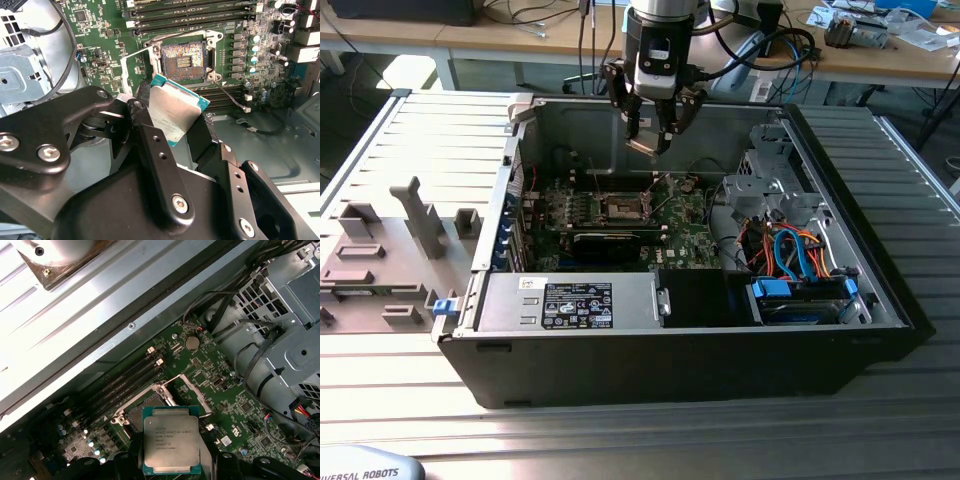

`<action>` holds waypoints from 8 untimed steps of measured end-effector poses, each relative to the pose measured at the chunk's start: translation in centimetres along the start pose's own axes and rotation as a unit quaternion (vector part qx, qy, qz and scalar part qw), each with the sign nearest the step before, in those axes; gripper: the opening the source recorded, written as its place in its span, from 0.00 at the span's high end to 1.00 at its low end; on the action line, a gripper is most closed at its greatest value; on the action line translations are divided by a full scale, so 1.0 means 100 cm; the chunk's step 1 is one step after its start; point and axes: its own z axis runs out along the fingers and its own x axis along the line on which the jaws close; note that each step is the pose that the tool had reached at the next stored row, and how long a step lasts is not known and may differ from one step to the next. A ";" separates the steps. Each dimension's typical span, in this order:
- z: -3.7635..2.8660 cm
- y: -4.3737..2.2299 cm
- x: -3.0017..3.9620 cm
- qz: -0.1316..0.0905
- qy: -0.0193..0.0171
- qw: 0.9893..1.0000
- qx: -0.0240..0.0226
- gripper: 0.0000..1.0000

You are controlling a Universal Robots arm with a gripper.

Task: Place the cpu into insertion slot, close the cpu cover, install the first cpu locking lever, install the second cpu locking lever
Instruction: 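Place the cpu into insertion slot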

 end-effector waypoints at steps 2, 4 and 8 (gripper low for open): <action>0.0000 0.0000 0.0000 0.001 0.000 1.000 0.000 0.46; 0.0000 0.0000 0.0000 0.001 0.000 1.000 0.000 0.46; 0.0000 0.0000 0.0000 0.002 0.000 1.000 0.001 0.46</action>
